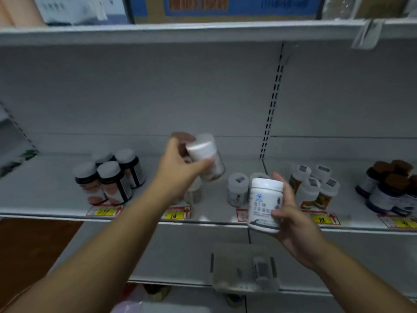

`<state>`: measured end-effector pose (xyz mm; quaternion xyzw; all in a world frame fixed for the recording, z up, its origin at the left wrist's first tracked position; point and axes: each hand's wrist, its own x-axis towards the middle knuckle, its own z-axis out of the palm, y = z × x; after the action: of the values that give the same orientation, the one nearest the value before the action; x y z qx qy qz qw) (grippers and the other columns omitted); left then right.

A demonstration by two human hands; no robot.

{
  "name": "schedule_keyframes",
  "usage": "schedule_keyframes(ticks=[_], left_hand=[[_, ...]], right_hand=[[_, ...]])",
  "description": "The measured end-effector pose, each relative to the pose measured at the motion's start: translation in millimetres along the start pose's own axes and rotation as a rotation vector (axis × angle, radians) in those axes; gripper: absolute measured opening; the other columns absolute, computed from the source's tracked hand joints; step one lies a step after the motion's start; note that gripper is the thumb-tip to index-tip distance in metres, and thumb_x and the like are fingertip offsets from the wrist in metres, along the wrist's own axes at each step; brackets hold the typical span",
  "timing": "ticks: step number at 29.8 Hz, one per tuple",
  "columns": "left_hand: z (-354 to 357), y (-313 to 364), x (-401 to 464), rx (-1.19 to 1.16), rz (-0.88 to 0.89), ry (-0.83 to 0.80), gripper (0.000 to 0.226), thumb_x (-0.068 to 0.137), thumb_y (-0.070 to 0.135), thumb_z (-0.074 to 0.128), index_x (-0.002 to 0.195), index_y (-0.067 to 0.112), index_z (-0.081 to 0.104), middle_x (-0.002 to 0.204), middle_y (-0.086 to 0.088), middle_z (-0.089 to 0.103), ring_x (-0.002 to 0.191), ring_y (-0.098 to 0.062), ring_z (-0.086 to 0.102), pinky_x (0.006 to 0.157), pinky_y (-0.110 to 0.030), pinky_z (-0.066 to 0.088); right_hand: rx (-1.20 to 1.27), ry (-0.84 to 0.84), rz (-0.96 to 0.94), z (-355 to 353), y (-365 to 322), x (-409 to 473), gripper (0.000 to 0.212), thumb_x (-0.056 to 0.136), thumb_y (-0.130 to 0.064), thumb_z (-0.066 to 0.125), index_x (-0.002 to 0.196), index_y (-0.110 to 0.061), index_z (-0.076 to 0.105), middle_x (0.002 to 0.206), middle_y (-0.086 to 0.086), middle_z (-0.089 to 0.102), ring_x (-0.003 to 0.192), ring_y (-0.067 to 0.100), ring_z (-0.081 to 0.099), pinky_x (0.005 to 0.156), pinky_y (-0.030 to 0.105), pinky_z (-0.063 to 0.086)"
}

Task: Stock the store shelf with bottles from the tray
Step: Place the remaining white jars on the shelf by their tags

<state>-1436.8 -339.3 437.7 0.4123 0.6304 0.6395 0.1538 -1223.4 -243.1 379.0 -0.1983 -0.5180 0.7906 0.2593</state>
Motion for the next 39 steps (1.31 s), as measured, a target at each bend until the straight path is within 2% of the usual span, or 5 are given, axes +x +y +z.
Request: schedule_keyframes(ticks=[8, 14, 18, 27, 39], left_hand=[[-7, -40, 116, 0.855, -0.155, -0.246, 0.074, 0.072, 0.026, 0.073, 0.137, 0.018, 0.038, 0.138, -0.010, 0.048, 0.120, -0.028, 0.050, 0.085, -0.022, 0.033], [12, -68, 124, 1.157, -0.334, -0.437, 0.054, 0.063, 0.034, 0.069, 0.112, 0.021, 0.051, 0.116, -0.006, 0.059, 0.105, -0.028, 0.056, 0.083, -0.033, 0.040], [24, -76, 119, 1.379, -0.451, -0.523, 0.046, 0.064, 0.031, 0.072, 0.103, 0.018, 0.053, 0.103, -0.004, 0.059, 0.105, -0.028, 0.055, 0.100, -0.051, 0.025], [31, -77, 114, 1.417, -0.460, -0.480, 0.075, 0.073, 0.048, 0.061, 0.139, 0.025, 0.032, 0.139, -0.008, 0.047, 0.134, -0.031, 0.036, 0.110, -0.065, 0.008], [34, -17, 68, 1.126, 0.026, -0.233, 0.061, 0.089, 0.035, 0.055, 0.143, 0.020, 0.033, 0.154, -0.005, 0.030, 0.146, -0.022, 0.011, 0.118, -0.036, 0.011]], right_hand=[[-0.275, 0.163, -0.140, -28, -31, 17, 0.031, 0.069, -0.047, 0.056, 0.100, -0.047, 0.055, 0.095, 0.001, 0.071, 0.083, 0.016, 0.072, 0.064, 0.031, 0.056], [-0.385, 0.302, -0.235, -46, -49, 38, 0.030, 0.088, 0.000, 0.053, 0.090, -0.029, 0.047, 0.085, 0.006, 0.058, 0.063, 0.008, 0.065, 0.044, 0.015, 0.049], [-0.552, 0.333, -0.229, -55, -77, 65, 0.051, 0.079, 0.004, 0.063, 0.106, -0.034, 0.043, 0.103, 0.006, 0.053, 0.080, 0.025, 0.060, 0.065, 0.042, 0.058], [-0.978, 0.090, -0.159, -42, -81, 162, 0.046, 0.070, -0.010, 0.074, 0.102, -0.032, 0.049, 0.105, -0.001, 0.051, 0.083, 0.013, 0.050, 0.057, 0.021, 0.038], [-1.377, -0.388, 0.202, -27, -32, 219, 0.062, 0.074, -0.024, 0.073, 0.127, -0.021, 0.040, 0.131, 0.010, 0.044, 0.104, 0.022, 0.047, 0.085, 0.033, 0.044]])
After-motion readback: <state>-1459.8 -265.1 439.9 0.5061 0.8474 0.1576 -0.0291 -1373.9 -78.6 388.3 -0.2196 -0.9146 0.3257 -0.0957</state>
